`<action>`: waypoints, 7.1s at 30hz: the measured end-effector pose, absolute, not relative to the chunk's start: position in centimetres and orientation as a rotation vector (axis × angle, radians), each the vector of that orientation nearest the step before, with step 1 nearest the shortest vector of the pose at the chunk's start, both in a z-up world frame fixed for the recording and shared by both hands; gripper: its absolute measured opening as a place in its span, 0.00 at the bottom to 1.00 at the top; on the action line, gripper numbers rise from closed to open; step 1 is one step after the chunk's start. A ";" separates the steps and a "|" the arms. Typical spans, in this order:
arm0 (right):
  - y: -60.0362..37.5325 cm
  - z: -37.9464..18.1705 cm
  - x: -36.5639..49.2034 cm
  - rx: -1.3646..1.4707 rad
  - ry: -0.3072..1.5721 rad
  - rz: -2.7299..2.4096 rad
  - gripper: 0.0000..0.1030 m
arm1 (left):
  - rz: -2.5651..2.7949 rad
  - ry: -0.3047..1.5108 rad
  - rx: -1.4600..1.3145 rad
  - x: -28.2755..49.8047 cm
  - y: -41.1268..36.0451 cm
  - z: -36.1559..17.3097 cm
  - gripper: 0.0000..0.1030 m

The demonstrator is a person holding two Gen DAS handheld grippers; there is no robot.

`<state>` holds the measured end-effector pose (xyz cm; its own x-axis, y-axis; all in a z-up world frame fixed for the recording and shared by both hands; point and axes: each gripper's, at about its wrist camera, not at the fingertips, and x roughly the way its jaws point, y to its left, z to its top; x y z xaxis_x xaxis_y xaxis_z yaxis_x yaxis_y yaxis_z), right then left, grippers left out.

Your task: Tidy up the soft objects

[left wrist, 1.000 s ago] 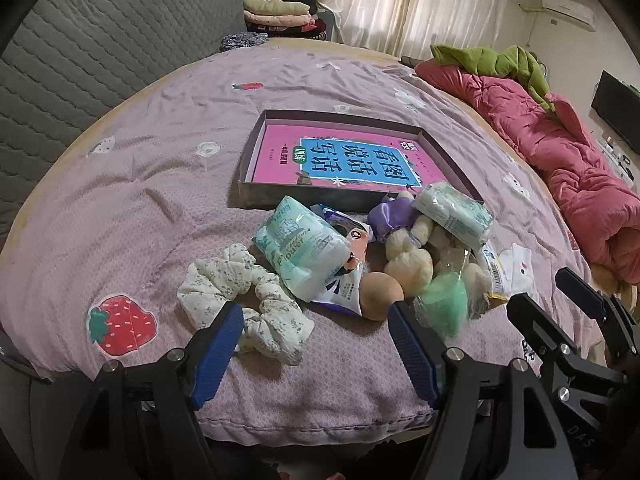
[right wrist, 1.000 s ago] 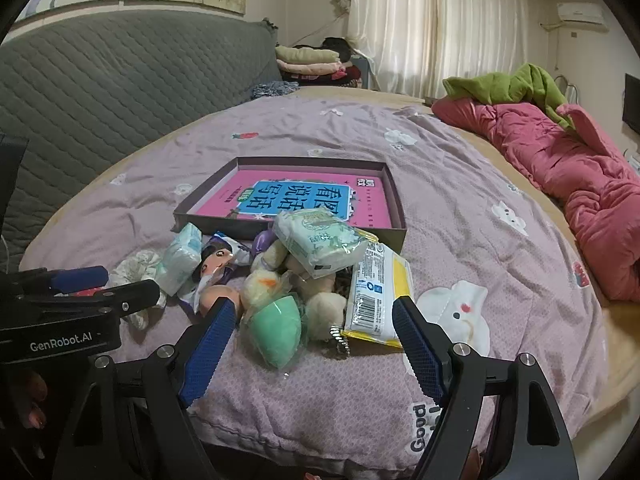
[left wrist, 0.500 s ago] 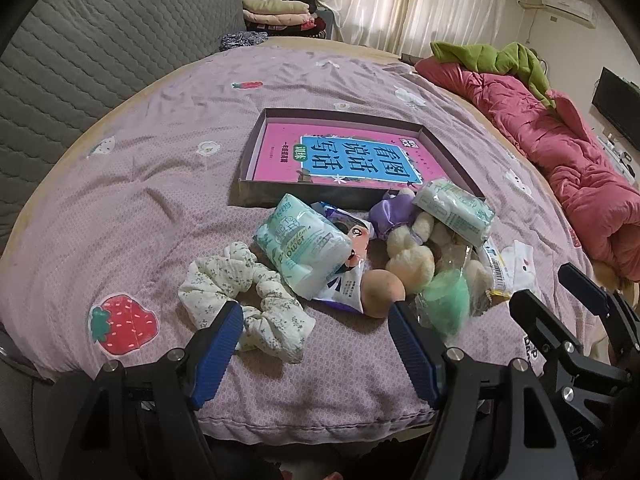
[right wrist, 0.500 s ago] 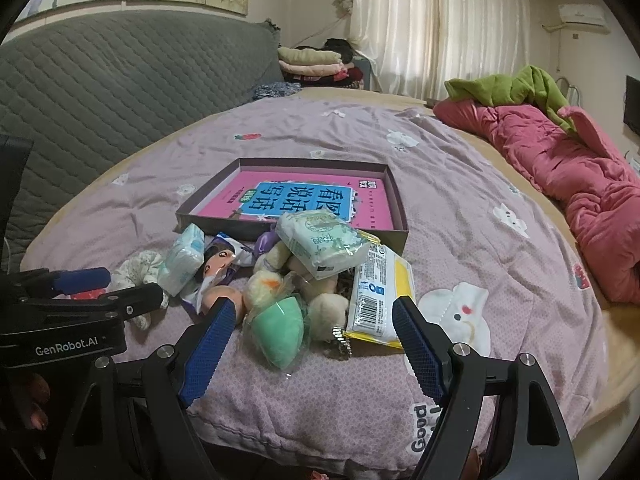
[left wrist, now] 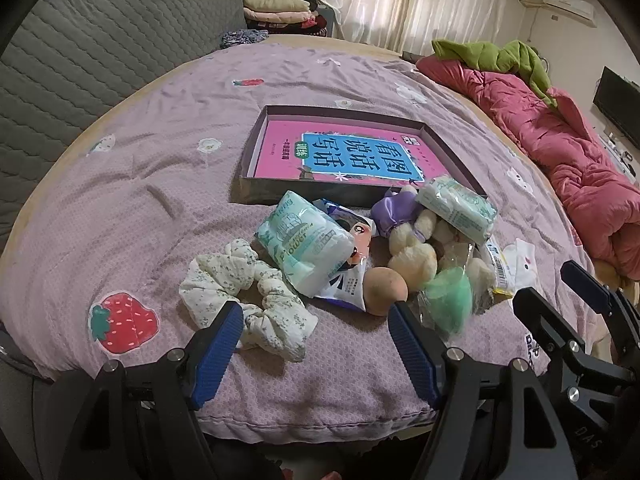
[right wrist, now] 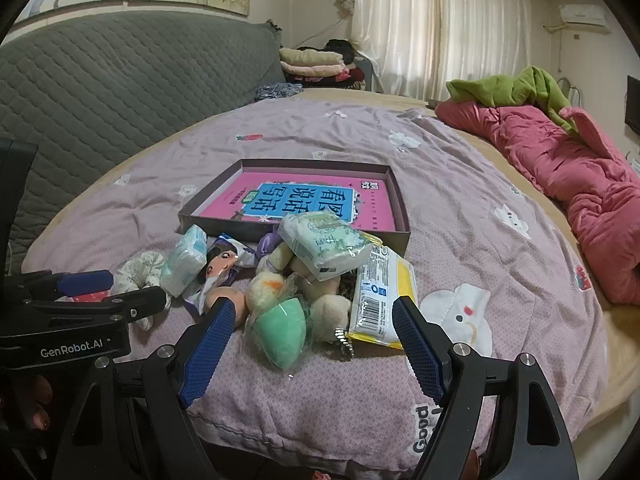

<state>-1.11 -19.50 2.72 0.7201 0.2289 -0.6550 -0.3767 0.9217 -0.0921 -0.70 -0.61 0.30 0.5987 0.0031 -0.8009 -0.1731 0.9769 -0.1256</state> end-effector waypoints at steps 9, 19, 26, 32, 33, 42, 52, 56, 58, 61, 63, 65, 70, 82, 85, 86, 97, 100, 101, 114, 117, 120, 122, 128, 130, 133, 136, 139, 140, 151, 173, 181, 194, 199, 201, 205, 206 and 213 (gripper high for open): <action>-19.5 2.8 -1.2 -0.223 0.687 0.343 0.79 | 0.102 0.926 -0.199 -0.7 -0.5 0.3 0.72; -19.4 2.9 -1.2 -0.221 0.689 0.344 0.79 | 0.110 0.928 -0.197 -0.8 -0.2 0.2 0.72; -19.4 2.8 -1.2 -0.221 0.691 0.343 0.79 | 0.113 0.936 -0.197 -0.9 0.0 0.1 0.72; -19.4 2.8 -1.1 -0.220 0.693 0.340 0.79 | 0.128 0.943 -0.201 -1.0 0.8 -0.3 0.72; -19.4 2.8 -1.1 -0.219 0.693 0.342 0.79 | 0.133 0.948 -0.210 -1.0 1.0 -0.5 0.72; -19.7 2.6 -0.5 -0.204 0.698 0.332 0.79 | 0.177 0.995 -0.228 -0.4 2.6 -2.5 0.72; -20.4 2.3 2.4 -0.189 0.716 0.294 0.79 | 0.206 1.021 -0.254 0.8 4.1 -4.6 0.72; -20.6 2.0 4.5 -0.183 0.734 0.290 0.79 | 0.180 1.030 -0.309 1.3 5.2 -5.3 0.72; -20.5 1.6 5.5 -0.202 0.743 0.308 0.79 | 0.170 1.031 -0.336 1.4 5.7 -5.6 0.72; -20.3 0.9 6.8 -0.212 0.757 0.331 0.79 | 0.144 1.023 -0.362 1.7 6.4 -5.9 0.70; -20.3 0.6 7.6 -0.209 0.769 0.340 0.79 | 0.130 1.014 -0.370 1.9 6.6 -5.9 0.66; -20.0 0.3 8.3 -0.210 0.772 0.354 0.79 | 0.112 1.010 -0.374 2.1 6.7 -5.9 0.62; -19.3 -0.4 9.8 -0.232 0.781 0.371 0.79 | 0.086 1.001 -0.374 2.7 6.8 -6.0 0.50; -18.2 -1.0 10.0 -0.228 0.755 0.469 0.53 | 0.052 0.936 -0.455 2.7 8.1 -5.7 0.17; -18.7 -0.5 9.8 -0.195 0.738 0.472 0.52 | 0.050 0.905 -0.458 2.4 8.2 -5.1 0.17; -18.9 -0.3 9.7 -0.184 0.731 0.470 0.52 | 0.052 0.895 -0.454 2.2 8.2 -5.0 0.17; -19.2 1.2 9.0 -0.208 0.671 0.392 0.52 | 0.046 0.776 -0.411 1.9 7.3 -1.4 0.16; -19.2 1.5 8.8 -0.209 0.654 0.382 0.52 | 0.039 0.754 -0.414 2.4 6.8 -0.5 0.16; -19.3 1.6 8.7 -0.209 0.651 0.383 0.52 | 0.036 0.748 -0.415 2.5 6.7 -0.3 0.16; -19.9 3.2 10.5 -0.168 0.608 0.330 0.52 | 0.025 0.686 -0.410 6.6 5.3 1.7 0.16; -19.6 3.3 11.0 -0.164 0.606 0.327 0.52 | 0.035 0.693 -0.415 7.9 5.4 1.7 0.16; -19.2 3.3 11.7 -0.164 0.603 0.324 0.52 | 0.036 0.701 -0.417 9.1 5.3 1.6 0.16; -18.8 3.4 12.4 -0.173 0.600 0.318 0.52 | 0.046 0.706 -0.409 9.9 5.1 1.6 0.16; -18.1 3.8 15.0 -0.233 0.593 0.252 0.52 | 0.076 0.727 -0.376 12.2 4.9 1.6 0.16; -18.2 3.9 16.0 -0.223 0.606 0.237 0.52 | 0.081 0.733 -0.372 12.8 4.9 1.5 0.16; -18.2 4.0 17.6 -0.182 0.643 0.239 0.52 | 0.091 0.750 -0.350 14.1 4.6 1.4 0.16; -18.3 3.4 19.1 -0.133 0.693 0.228 0.52 | 0.095 0.770 -0.335 15.2 4.2 1.3 0.16; -18.1 3.0 19.7 -0.128 0.691 0.227 0.52 | 0.083 0.791 -0.300 16.2 3.5 1.1 0.16; -18.0 2.8 19.8 -0.135 0.690 0.230 0.52 | 0.082 0.803 -0.285 16.5 3.3 1.0 0.16; -18.5 -0.2 21.1 -0.202 0.745 0.226 0.52 | 0.076 0.907 -0.272 19.1 2.1 -1.4 0.16; -18.6 -3.7 22.9 -0.266 0.880 0.182 0.53 | 0.084 1.001 -0.232 20.9 1.4 -3.6 0.16; -18.4 -3.8 23.1 -0.297 0.883 0.168 0.54 | 0.087 1.019 -0.197 21.0 1.2 -3.9 0.17; -18.6 -3.0 23.0 -0.275 0.871 0.179 0.60 | 0.076 1.054 -0.237 20.8 1.6 -3.9 0.23; -18.6 -2.4 22.7 -0.270 0.855 0.186 0.65 | 0.071 1.051 -0.249 20.5 1.7 -3.5 0.38; -18.6 -2.2 22.6 -0.276 0.847 0.191 0.65 | 0.063 1.042 -0.264 20.3 1.8 -3.3 0.47; -18.9 -1.5 22.4 -0.274 0.826 0.200 0.67 | 0.075 1.035 -0.260 20.1 1.9 -2.9 0.51; -18.9 -1.4 22.3 -0.268 0.823 0.202 0.68 | 0.078 1.036 -0.257 20.1 1.9 -2.8 0.51; -18.7 -0.2 21.8 -0.243 0.790 0.227 0.69 | 0.106 1.035 -0.234 19.3 1.7 -1.7 0.53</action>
<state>21.83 -18.75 -0.23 0.6825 0.1098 -0.7225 -0.2904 0.9480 -0.1303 19.26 1.73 -1.74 0.5081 -0.0233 -0.8610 -0.1970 0.9700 -0.1425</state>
